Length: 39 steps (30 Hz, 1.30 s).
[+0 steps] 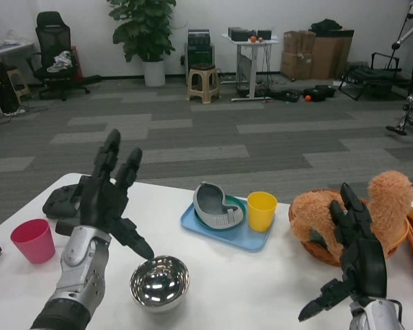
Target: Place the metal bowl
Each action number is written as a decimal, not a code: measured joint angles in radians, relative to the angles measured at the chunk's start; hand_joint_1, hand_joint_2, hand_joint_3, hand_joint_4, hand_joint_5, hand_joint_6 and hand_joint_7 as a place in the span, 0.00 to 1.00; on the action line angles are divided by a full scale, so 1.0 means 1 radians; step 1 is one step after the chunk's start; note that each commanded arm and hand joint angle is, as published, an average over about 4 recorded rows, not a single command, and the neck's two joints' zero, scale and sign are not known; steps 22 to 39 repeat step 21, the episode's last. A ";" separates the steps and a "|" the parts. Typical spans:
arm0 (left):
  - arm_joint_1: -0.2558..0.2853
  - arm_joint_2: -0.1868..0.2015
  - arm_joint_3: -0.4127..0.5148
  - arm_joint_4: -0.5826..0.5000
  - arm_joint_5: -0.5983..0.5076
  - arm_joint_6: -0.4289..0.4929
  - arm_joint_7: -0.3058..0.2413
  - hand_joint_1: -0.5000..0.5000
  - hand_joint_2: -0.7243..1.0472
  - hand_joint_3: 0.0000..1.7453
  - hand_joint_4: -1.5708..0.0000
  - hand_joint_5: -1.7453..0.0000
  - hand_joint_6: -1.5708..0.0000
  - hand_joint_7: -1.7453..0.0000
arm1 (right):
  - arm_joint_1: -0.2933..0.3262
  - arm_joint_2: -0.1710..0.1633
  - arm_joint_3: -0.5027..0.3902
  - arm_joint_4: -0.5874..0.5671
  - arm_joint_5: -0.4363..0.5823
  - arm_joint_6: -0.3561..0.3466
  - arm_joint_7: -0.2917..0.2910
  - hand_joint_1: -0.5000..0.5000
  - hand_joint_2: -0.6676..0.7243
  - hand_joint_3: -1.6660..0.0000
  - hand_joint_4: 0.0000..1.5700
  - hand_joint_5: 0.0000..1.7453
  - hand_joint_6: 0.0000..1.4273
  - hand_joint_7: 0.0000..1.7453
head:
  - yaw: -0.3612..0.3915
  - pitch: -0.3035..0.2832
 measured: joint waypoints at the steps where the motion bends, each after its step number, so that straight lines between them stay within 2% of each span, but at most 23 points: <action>1: 0.000 -0.001 0.001 -0.002 -0.019 -0.004 -0.003 0.02 0.05 0.00 1.00 1.00 1.00 0.96 | 0.000 0.000 0.000 0.000 0.000 0.000 0.000 0.62 1.00 1.00 0.00 0.00 0.00 0.08 | 0.000 0.000; 15: 0.046 0.006 0.007 -0.066 -0.037 -0.003 -0.004 0.02 0.05 0.00 1.00 1.00 1.00 0.96 | 0.000 -0.002 0.000 -0.010 0.000 0.000 0.000 0.62 1.00 1.00 0.00 0.00 0.00 0.08 | -0.008 -0.009; 20: 0.079 0.005 -0.005 -0.075 -0.037 0.012 -0.004 0.02 0.05 0.00 1.00 1.00 1.00 0.96 | 0.000 -0.024 0.000 -0.032 0.000 0.001 0.000 0.62 1.00 1.00 0.00 0.00 0.00 0.08 | -0.006 -0.008; 39: 0.080 0.005 -0.006 -0.076 -0.037 0.012 -0.004 0.02 0.05 0.00 1.00 1.00 1.00 0.96 | 0.000 -0.028 0.000 -0.035 0.000 0.001 0.000 0.62 1.00 1.00 0.00 0.00 0.00 0.08 | -0.006 -0.008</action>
